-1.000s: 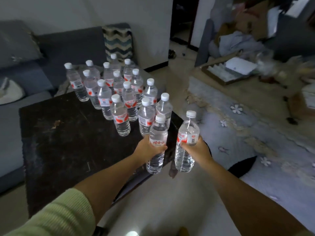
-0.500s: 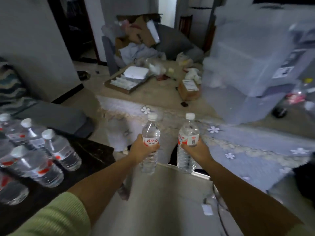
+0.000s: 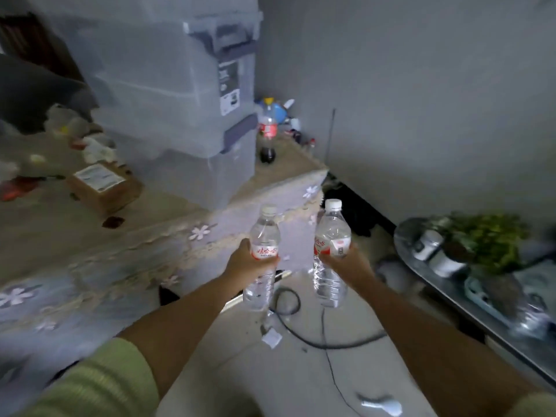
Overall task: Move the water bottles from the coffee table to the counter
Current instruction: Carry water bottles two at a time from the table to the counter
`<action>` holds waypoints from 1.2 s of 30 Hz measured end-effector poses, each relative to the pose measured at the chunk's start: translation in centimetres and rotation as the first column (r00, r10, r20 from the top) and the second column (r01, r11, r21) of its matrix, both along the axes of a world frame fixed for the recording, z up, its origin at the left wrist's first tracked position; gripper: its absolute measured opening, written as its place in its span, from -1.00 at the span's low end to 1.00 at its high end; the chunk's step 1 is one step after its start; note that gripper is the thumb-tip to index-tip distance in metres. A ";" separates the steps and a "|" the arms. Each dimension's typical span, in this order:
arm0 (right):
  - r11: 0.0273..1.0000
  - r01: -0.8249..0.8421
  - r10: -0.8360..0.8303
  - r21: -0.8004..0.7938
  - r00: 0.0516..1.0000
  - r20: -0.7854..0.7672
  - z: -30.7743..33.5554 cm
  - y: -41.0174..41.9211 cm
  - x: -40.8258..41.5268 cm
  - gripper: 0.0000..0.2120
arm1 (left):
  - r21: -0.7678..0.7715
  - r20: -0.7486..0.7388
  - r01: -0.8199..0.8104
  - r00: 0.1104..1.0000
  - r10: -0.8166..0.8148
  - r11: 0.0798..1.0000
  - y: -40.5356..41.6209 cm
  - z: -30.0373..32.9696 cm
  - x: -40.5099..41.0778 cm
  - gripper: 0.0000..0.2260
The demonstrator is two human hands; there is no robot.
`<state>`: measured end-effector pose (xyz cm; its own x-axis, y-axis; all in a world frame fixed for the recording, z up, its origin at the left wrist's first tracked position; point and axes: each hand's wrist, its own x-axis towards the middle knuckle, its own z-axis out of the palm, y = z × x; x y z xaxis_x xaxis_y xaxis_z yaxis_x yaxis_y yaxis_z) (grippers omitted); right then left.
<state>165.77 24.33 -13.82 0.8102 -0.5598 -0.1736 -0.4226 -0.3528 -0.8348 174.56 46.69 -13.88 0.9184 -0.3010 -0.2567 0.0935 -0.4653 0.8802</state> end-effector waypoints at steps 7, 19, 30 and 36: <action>0.916 0.401 -0.401 0.015 0.916 0.000 0.5 -7.3 -9.4 -0.44 | 0.074 0.038 0.511 0.857 -0.514 0.857 -13.2 0.0 1.0 -0.53; 0.492 0.870 -0.870 0.013 0.492 0.005 1.0 -7.9 -29.4 -0.53 | 0.000 0.048 0.881 0.473 -0.880 0.473 -28.8 -0.2 -11.9 -0.55; 0.247 0.966 -0.966 0.071 0.239 0.102 2.7 -8.5 -49.9 -0.52 | -0.077 0.024 0.997 0.031 -0.999 0.029 -38.2 1.2 -35.7 -0.59; 0.156 0.984 -0.978 0.083 0.142 0.152 3.8 -9.5 -60.5 -0.58 | -0.072 0.038 0.995 -0.063 -0.997 -0.066 -41.9 1.6 -48.5 -0.58</action>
